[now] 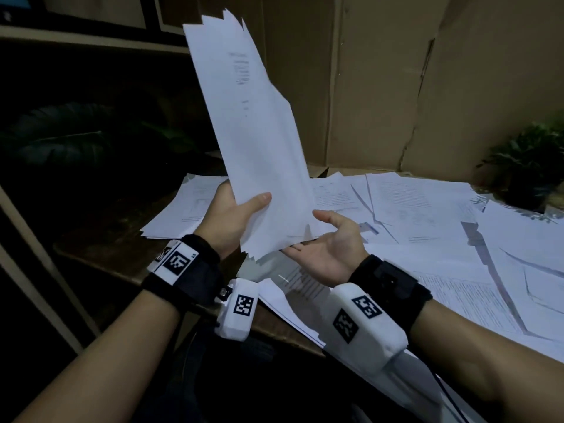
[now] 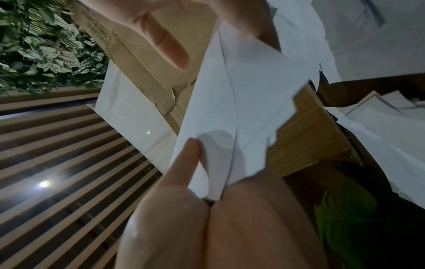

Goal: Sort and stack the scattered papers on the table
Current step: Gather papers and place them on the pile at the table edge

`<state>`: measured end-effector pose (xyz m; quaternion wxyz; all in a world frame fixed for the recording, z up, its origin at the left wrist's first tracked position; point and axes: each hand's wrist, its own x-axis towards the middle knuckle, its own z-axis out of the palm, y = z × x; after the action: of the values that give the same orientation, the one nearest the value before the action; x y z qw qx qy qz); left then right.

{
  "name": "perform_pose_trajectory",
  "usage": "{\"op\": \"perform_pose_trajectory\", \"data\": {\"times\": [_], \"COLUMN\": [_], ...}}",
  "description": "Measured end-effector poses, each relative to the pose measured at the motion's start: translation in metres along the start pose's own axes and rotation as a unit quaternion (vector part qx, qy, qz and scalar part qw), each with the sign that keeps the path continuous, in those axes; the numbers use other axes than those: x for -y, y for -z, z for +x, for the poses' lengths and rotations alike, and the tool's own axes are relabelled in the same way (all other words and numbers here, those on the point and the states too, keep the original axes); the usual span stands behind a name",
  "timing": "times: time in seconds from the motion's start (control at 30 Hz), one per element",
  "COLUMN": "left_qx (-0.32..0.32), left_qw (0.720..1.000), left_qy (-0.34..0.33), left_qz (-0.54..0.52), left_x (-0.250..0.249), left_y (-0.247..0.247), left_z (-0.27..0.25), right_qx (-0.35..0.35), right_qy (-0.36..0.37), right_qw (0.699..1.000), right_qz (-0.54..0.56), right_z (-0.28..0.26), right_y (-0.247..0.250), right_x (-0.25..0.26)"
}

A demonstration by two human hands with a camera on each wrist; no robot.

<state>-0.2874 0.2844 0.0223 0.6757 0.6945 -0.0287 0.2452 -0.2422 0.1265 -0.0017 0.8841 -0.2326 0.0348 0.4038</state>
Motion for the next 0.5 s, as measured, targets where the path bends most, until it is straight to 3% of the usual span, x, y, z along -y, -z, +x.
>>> {"op": "perform_pose_trajectory", "data": {"times": [0.2,0.3,0.37,0.43,0.5], "left_qx": [0.053,0.072,0.08,0.085,0.096], "left_qw": [0.999,0.997,0.996,0.996,0.995], "left_qy": [-0.002,-0.003,0.004,0.016,0.026], "left_qz": [-0.005,-0.031,-0.039,-0.03,-0.004], "left_x": [-0.002,-0.004,-0.005,-0.003,-0.001], "left_y": [0.008,0.021,0.03,0.035,0.035], "left_z": [-0.004,-0.002,0.001,0.004,0.004], "right_qx": [-0.098,-0.107,-0.084,-0.081,-0.068], "right_qy": [0.094,0.147,0.165,0.215,0.27], "right_qw": [0.991,0.975,0.944,0.882,0.861], "right_qz": [-0.018,-0.129,-0.272,-0.411,-0.426], "right_z": [0.008,0.004,-0.002,-0.001,0.0], "right_y": [0.011,0.017,0.016,0.012,0.007], "right_x": [0.029,0.05,0.057,0.063,0.067]}}
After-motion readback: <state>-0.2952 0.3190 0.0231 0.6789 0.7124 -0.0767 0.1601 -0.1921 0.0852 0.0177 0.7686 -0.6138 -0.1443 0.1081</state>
